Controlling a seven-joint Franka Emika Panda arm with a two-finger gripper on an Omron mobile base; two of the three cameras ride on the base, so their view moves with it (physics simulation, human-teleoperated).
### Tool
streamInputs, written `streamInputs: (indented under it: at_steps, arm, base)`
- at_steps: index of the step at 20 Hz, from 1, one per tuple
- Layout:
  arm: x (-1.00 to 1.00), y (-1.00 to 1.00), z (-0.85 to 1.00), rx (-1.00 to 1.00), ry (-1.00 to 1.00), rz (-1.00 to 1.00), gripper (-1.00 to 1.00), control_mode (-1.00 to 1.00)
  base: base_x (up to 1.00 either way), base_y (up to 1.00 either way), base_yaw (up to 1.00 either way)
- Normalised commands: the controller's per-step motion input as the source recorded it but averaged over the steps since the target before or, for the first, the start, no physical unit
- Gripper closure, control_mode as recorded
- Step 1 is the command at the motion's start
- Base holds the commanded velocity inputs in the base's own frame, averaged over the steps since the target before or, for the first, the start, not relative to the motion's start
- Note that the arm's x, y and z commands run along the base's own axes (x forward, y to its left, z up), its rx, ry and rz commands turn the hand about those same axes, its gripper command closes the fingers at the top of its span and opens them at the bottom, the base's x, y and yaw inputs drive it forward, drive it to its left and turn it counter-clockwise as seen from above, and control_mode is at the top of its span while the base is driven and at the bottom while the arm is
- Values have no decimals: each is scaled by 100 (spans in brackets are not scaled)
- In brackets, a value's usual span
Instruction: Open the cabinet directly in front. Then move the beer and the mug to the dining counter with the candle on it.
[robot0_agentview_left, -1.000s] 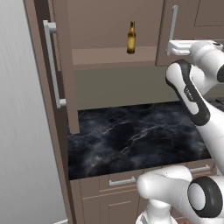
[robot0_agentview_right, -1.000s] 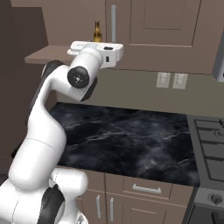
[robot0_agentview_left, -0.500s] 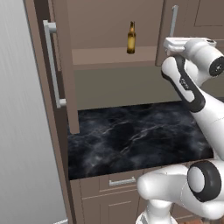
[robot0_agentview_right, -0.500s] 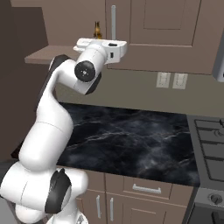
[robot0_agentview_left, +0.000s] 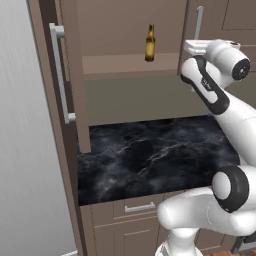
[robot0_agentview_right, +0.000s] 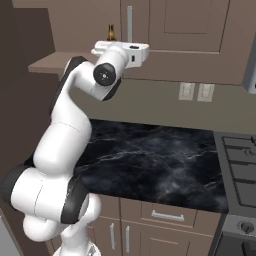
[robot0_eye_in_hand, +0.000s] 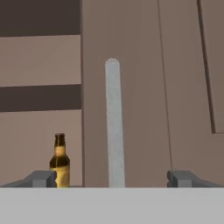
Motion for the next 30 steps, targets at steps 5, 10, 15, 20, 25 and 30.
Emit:
streamInputs:
  at_steps: [5,10,15,20,25,30]
  arm:
    - [40,0,0,0,2,0,-100,-100]
    - [41,0,0,0,1,0,-100,-100]
    - [41,-6,0,0,2,0,-100,-100]
    - [40,-15,0,0,2,0,-100,-100]
    - [40,-15,0,0,2,0,-100,-100]
    - [40,-9,0,0,1,0,-100,-100]
  base:
    - [0,0,0]
    - [0,0,0]
    - [0,0,0]
    - [0,0,0]
    - [0,0,0]
    - [0,0,0]
